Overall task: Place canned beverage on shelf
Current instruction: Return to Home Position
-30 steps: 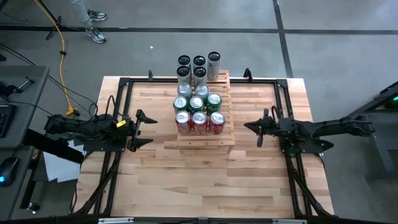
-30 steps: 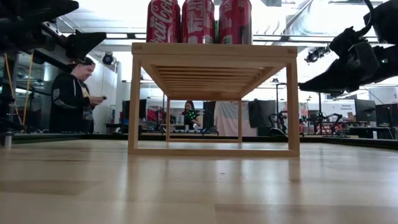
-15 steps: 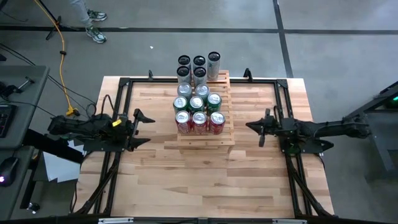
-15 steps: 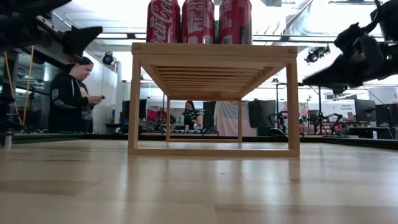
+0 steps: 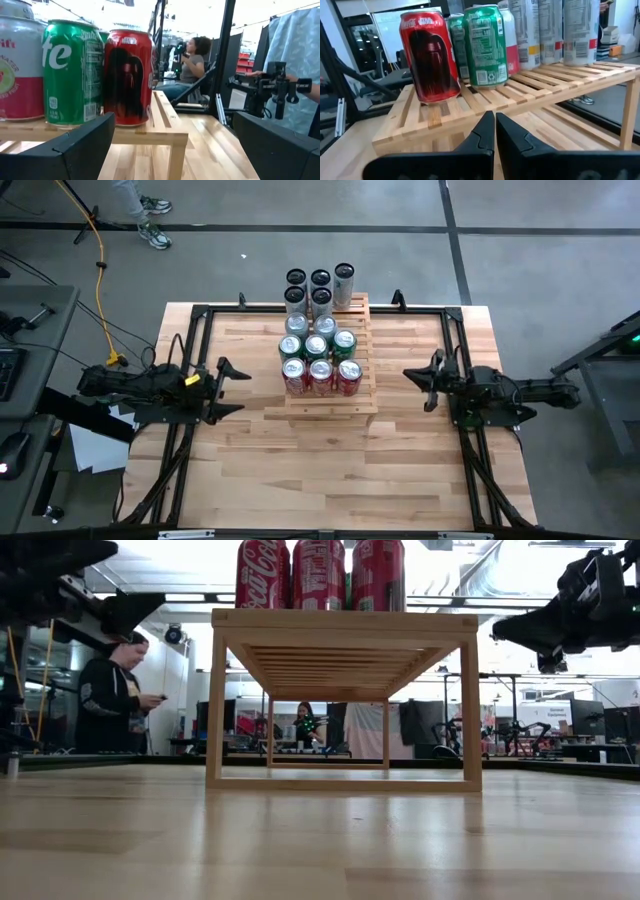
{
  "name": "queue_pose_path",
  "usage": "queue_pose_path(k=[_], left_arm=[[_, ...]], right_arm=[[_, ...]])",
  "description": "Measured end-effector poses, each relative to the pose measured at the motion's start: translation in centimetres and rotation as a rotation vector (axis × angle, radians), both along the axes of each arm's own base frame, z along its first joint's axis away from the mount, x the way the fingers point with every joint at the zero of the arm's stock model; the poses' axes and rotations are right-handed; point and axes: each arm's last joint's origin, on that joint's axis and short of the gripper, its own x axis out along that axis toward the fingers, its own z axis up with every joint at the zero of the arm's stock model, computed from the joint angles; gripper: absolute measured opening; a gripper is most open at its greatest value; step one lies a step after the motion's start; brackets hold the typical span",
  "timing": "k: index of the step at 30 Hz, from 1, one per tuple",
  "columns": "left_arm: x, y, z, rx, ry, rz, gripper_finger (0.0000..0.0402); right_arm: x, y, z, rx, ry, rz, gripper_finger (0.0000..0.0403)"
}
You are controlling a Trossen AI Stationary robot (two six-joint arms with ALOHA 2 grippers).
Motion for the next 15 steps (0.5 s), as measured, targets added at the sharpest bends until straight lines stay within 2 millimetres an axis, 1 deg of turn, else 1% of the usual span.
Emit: queue_pose_path(k=[15], left_arm=[[0.04,0.01,-0.11,0.001,0.013,0.005,0.0394]], right_arm=[[0.10,0.01,-0.16,-0.001,0.018,0.001,0.0000]])
